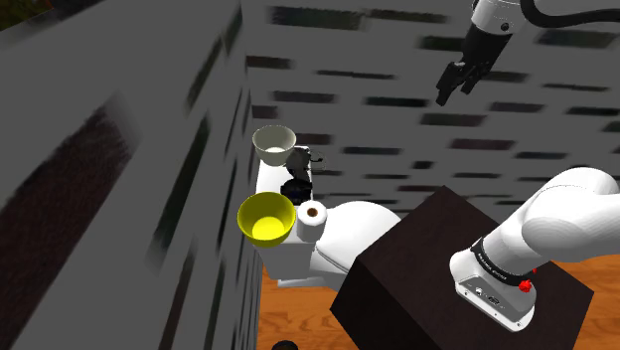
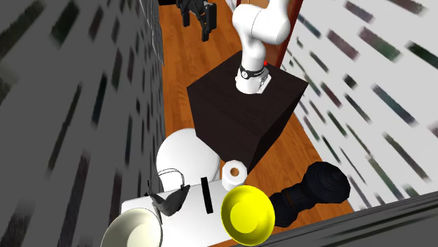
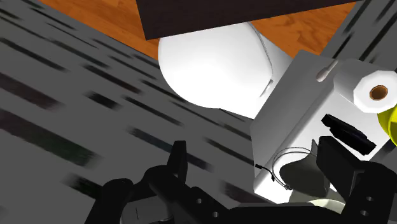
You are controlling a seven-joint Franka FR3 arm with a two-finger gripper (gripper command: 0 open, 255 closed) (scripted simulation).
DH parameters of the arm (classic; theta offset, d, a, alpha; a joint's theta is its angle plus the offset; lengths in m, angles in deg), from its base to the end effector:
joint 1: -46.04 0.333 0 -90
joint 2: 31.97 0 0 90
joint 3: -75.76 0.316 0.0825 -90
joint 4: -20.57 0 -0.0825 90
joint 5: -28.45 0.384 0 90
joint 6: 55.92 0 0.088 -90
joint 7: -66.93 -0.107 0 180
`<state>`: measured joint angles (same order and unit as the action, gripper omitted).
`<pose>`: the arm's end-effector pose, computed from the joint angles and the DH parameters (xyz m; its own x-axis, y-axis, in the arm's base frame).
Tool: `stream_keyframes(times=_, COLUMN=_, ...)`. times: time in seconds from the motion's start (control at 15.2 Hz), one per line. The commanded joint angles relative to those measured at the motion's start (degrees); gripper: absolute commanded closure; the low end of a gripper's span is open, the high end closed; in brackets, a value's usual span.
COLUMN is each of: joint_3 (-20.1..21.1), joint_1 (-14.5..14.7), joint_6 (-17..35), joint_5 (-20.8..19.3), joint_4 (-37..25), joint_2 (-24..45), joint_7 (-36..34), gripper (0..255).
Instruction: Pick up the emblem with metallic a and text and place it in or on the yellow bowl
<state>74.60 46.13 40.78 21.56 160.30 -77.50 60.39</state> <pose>0.3137 -0.0188 0.5648 0.9922 -0.1125 0.0546 -0.1175 -0.9881 0.0997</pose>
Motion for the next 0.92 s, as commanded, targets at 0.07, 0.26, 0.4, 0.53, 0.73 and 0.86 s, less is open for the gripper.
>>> stream_keyframes(times=0.07, joint_3=-0.14, joint_1=0.42, joint_6=2.2, joint_5=0.18, joint_4=1.21, joint_2=0.76, joint_7=0.39, gripper=0)
stream_keyframes(times=0.26, joint_3=-0.53, joint_1=1.72, joint_6=8.92, joint_5=0.75, joint_4=4.4, joint_2=3.59, joint_7=1.62, gripper=0)
stream_keyframes(times=0.4, joint_3=-0.76, joint_1=2.62, joint_6=13.48, joint_5=1.15, joint_4=6.16, joint_2=5.93, joint_7=2.49, gripper=0)
stream_keyframes(times=0.53, joint_3=-0.96, joint_1=3.53, joint_6=18.08, joint_5=1.59, joint_4=7.61, joint_2=8.62, joint_7=3.41, gripper=0)
stream_keyframes(times=0.73, joint_3=-1.19, joint_1=4.94, joint_6=25.02, joint_5=2.36, joint_4=9.19, joint_2=13.29, joint_7=4.91, gripper=0)
stream_keyframes(times=0.86, joint_3=-1.34, joint_1=5.96, joint_6=29.62, joint_5=2.94, joint_4=9.83, joint_2=16.8, joint_7=5.98, gripper=0)
